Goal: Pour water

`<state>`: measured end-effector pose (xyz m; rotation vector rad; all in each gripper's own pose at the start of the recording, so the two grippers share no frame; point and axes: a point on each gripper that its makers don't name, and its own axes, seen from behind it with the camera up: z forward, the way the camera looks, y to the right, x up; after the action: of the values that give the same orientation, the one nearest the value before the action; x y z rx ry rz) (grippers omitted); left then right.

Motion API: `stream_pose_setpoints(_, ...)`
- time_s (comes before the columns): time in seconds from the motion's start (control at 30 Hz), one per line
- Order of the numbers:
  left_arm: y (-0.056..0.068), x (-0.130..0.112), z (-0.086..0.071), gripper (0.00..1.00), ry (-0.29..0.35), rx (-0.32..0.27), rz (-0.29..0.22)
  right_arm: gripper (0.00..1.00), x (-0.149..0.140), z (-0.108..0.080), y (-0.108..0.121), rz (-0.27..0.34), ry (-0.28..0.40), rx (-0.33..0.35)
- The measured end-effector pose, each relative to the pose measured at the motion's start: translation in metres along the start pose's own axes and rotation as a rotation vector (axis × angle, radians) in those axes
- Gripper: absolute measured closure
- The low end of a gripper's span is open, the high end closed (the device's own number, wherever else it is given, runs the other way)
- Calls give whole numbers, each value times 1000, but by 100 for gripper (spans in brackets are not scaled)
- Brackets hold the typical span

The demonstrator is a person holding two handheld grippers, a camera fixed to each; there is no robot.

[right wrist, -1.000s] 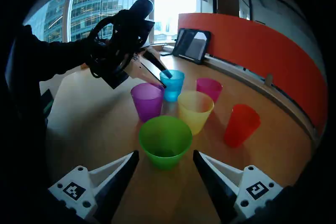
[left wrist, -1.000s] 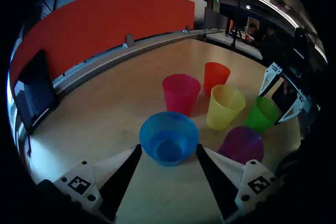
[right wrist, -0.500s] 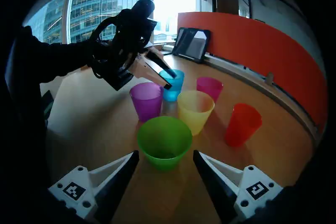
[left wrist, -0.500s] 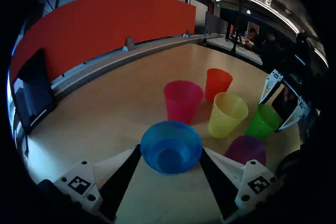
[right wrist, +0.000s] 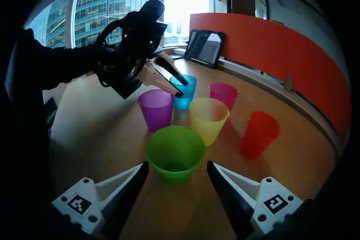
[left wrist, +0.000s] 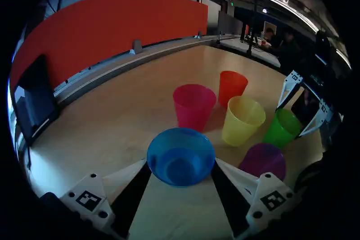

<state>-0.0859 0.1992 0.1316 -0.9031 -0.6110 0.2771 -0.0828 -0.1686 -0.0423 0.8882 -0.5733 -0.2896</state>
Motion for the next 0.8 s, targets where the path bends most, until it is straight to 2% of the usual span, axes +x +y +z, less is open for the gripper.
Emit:
stream_pose_setpoints(0.17, 0, 0, 0, 14, 3, 10, 16, 0, 0, -1, 0, 4, 1, 0)
stream_pose_setpoints(0.57, -2, 5, -8, 15, 26, 16, 6, 0, -1, 4, 0, -2, 0, 0)
stream_pose_setpoints(0.8, -4, 17, -23, 15, 71, 42, 18, 0, -1, 13, -2, -8, -1, 1)
